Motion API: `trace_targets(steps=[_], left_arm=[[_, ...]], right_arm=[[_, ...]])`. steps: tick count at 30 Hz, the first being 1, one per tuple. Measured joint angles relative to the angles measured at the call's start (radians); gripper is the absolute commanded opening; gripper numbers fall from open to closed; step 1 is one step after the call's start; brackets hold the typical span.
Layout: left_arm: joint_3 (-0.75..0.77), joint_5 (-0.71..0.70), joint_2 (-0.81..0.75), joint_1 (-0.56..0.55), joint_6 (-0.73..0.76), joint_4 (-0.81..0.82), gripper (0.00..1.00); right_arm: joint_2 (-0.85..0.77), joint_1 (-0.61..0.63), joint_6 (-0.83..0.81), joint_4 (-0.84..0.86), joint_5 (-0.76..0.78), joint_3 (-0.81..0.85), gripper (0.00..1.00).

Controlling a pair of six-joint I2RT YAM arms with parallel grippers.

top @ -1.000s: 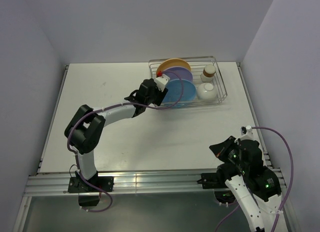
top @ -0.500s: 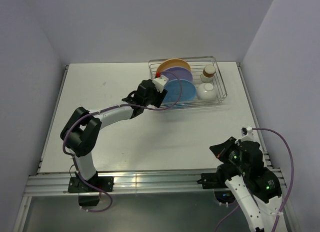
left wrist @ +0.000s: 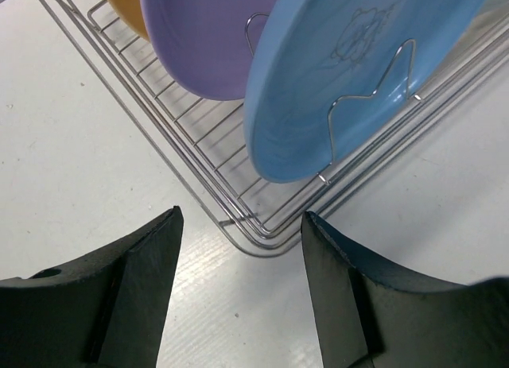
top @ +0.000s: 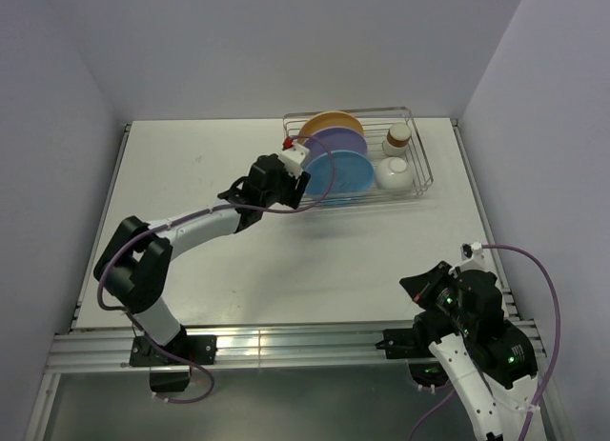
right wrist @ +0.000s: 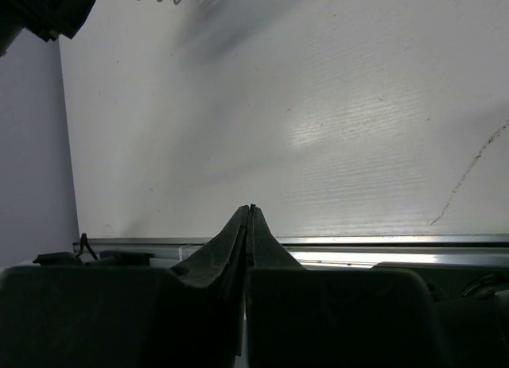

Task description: Load the mixed dishes into the dish rack

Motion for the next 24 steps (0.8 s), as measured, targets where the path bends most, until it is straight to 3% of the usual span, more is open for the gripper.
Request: trace_targets(steps=[10, 24], left_arm=[[-0.095, 0.061, -0.168, 0.002, -0.096, 0.016, 0.68], [-0.383, 0.245, -0.547, 0.012, -0.37, 0.185, 0.71]], right_arm=[[-0.001, 0.0, 0.003, 0.003, 0.003, -0.032, 0.0], [0.068, 0.0, 0.045, 0.141, 0.024, -0.054, 0.0]])
